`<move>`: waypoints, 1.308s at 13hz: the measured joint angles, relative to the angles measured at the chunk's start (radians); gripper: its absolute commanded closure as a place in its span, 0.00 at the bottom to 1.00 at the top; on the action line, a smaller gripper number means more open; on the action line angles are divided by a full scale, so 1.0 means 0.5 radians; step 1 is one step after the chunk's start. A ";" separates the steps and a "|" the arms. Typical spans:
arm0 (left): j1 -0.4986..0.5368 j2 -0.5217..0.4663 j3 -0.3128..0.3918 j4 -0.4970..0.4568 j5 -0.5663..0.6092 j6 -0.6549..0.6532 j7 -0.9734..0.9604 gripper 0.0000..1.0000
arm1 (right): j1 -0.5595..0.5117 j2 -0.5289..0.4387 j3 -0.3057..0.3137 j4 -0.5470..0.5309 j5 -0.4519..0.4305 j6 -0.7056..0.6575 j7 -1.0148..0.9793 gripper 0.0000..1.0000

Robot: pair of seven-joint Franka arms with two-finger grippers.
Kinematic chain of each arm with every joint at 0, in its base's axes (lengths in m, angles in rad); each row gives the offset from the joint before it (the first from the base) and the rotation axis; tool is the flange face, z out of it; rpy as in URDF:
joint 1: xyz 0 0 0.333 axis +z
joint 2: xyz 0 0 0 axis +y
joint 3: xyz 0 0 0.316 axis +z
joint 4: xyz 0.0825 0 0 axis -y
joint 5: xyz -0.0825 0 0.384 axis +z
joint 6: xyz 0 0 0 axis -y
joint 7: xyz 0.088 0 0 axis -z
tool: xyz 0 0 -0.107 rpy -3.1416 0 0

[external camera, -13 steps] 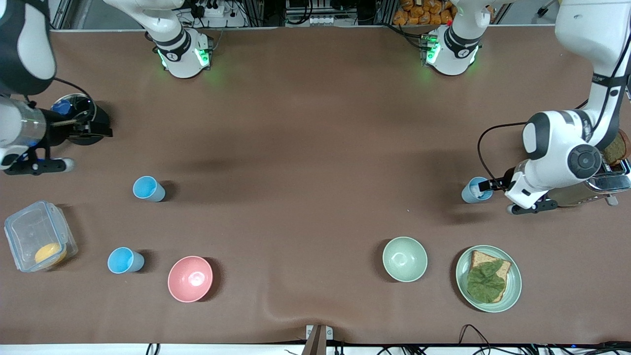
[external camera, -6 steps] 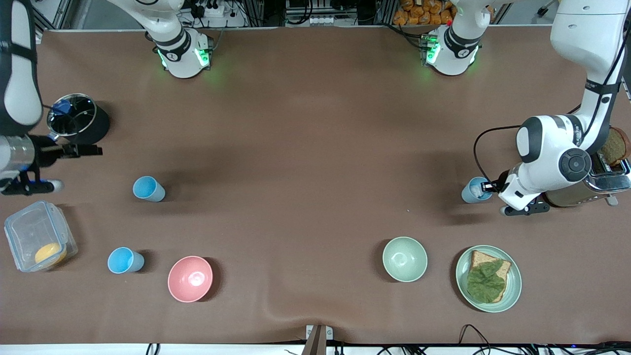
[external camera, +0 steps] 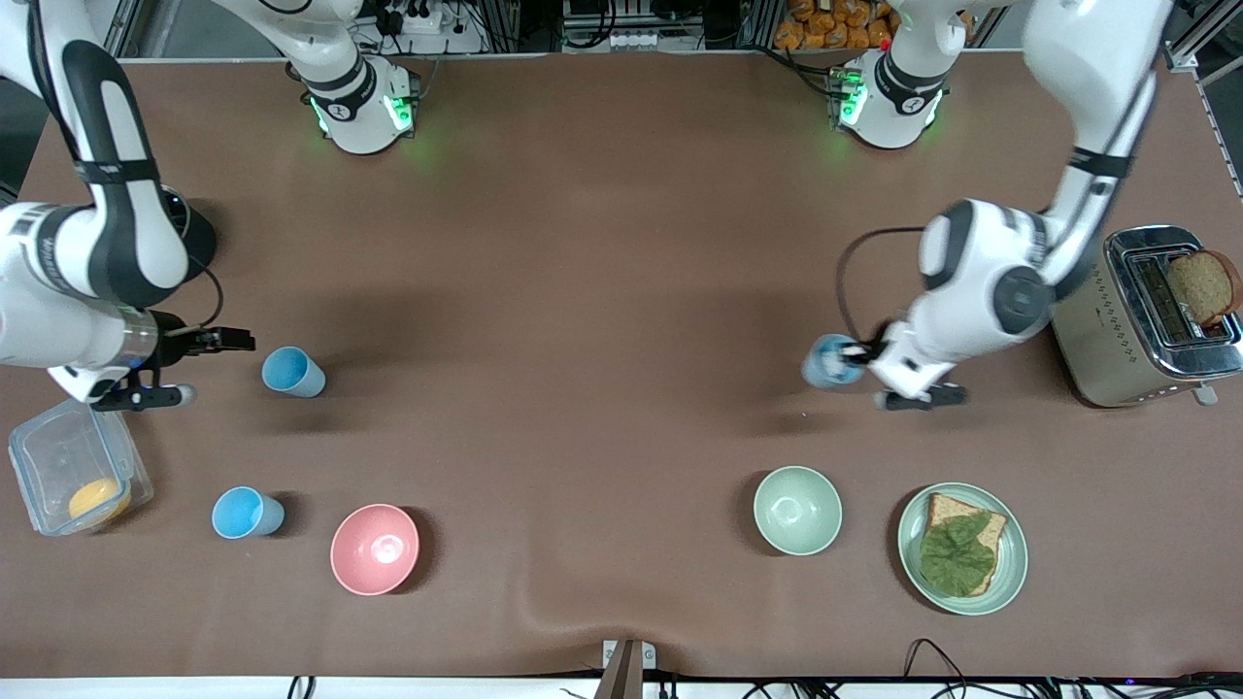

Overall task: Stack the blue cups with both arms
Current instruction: 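Carry the cup with the left gripper while the right gripper grasps another cup, then set the held cup down at the table center and open the left gripper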

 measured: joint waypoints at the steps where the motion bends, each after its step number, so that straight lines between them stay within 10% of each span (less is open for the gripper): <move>1: -0.074 0.003 -0.078 0.037 -0.002 0.000 -0.245 1.00 | 0.000 0.001 0.001 -0.011 0.000 0.009 0.000 0.00; 6: -0.799 0.240 -0.111 0.346 0.045 0.112 -1.391 1.00 | 0.013 0.056 0.007 -0.031 0.000 0.102 0.000 0.00; 12: -1.014 0.661 -0.099 0.535 0.345 0.328 -1.803 1.00 | 0.007 0.242 0.002 -0.037 0.001 0.330 0.000 0.00; 14: -1.027 0.667 -0.086 0.551 0.346 0.348 -1.811 0.01 | 0.007 0.264 0.003 -0.037 0.003 0.329 0.001 0.00; 15: -1.037 0.667 -0.076 0.555 0.349 0.353 -1.838 0.00 | 0.007 0.286 0.003 -0.039 0.009 0.327 0.001 0.00; 17: -1.043 0.667 -0.068 0.568 0.382 0.356 -1.909 0.00 | 0.007 0.337 0.003 -0.039 0.056 0.332 0.001 0.85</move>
